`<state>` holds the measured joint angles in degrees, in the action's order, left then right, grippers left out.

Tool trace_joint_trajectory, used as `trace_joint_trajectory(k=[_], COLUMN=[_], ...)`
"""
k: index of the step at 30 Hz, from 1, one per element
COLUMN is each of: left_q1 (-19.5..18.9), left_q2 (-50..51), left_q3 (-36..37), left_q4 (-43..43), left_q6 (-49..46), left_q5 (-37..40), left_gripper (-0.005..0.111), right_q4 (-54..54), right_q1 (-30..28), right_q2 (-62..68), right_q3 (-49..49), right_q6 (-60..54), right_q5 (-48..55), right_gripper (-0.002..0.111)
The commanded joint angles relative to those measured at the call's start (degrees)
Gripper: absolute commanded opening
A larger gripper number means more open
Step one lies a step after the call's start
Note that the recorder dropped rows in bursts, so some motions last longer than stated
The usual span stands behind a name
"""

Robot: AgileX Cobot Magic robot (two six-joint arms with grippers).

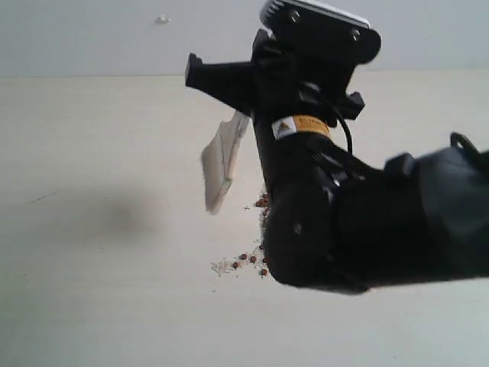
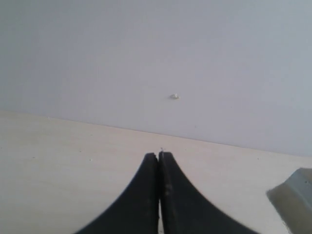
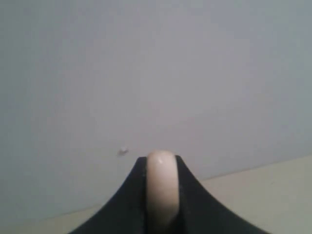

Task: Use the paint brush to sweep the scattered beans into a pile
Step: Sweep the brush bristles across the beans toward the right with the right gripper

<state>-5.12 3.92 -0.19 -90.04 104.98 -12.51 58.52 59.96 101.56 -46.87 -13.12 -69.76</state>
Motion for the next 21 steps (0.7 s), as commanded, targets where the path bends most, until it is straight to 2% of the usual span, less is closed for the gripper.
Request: trace_joint_trajectory(k=[1, 4, 10, 21], left_q1=[0.0, 0.0, 0.0, 0.0], left_q2=[-0.2, -0.2, -0.2, -0.2], left_q3=[0.2, 0.2, 0.2, 0.2], left_q4=[0.0, 0.0, 0.0, 0.0], left_q6=[0.0, 0.0, 0.0, 0.0], left_q5=[0.2, 0.2, 0.2, 0.2], left_gripper=[0.0, 0.0, 0.0, 0.0], right_q4=[-14.6, -18.3, -18.3, -11.4], right_q1=[0.3, 0.3, 0.3, 0.3], right_q2=[-1.0, -1.0, -1.0, -1.0], right_q3=[8.9, 13.0, 17.7, 18.4], right_q6=[21.3, 29.9, 31.3, 9.1], right_q5=[-0.2, -0.2, -0.2, 2.6], right_gripper=[0.0, 0.0, 0.0, 0.0])
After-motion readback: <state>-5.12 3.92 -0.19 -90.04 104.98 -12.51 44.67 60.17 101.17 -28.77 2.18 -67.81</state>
